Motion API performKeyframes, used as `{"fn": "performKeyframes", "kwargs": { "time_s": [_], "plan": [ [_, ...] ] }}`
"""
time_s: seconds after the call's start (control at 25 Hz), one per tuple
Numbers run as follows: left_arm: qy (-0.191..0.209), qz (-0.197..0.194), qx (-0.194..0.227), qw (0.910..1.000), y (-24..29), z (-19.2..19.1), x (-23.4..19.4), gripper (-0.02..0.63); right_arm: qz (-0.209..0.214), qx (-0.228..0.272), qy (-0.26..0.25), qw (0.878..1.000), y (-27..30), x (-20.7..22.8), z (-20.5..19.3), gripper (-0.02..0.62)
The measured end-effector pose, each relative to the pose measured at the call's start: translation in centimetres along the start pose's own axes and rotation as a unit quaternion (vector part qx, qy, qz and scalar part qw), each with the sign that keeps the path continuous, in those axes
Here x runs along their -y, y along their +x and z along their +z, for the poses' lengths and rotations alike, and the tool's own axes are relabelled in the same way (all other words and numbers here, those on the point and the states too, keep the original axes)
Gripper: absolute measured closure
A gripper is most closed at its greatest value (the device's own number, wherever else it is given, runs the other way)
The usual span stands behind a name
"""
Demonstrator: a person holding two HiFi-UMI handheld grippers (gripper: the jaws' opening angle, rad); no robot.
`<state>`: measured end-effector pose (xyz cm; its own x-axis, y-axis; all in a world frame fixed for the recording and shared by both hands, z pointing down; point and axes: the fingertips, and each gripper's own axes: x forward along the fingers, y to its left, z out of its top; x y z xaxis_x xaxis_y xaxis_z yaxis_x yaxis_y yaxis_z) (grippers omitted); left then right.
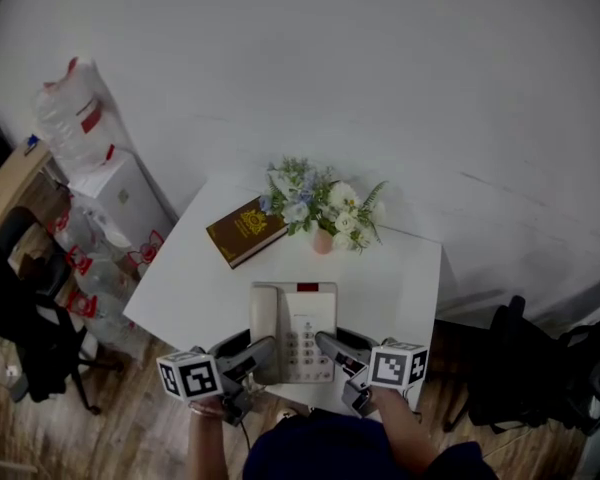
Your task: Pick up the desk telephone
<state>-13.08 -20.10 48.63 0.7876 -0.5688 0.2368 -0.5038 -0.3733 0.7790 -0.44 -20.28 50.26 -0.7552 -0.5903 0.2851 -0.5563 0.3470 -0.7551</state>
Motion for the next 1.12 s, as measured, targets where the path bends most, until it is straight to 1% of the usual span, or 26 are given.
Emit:
{"fn": "performKeyframes", "kwargs": {
  "time_s": [0.12, 0.48, 0.88, 1.12],
  "plan": [
    [0.004, -0.004, 0.018, 0.9998, -0.4, 0.6, 0.9, 0.284, 0.01, 0.009, -0.019, 1.0, -0.3, -1.0, 1.0, 0.371],
    [0.049, -0.03, 0.066, 0.9962, -1.8, 3.0, 5.4, 0.284, 0.039, 0.045, -0.067, 0.996, -2.1, -4.8, 3.9, 0.372],
    [0.103, -0.044, 0.101, 0.9885, -3.2, 5.0, 9.8, 0.284, 0.076, 0.088, -0.102, 0.988, -4.3, -8.6, 6.2, 0.373],
    [0.137, -0.057, 0.126, 0.9809, -4.1, 6.6, 12.7, 0.284, 0.097, 0.119, -0.14, 0.978, -5.6, -11.3, 8.3, 0.371]
  ]
}}
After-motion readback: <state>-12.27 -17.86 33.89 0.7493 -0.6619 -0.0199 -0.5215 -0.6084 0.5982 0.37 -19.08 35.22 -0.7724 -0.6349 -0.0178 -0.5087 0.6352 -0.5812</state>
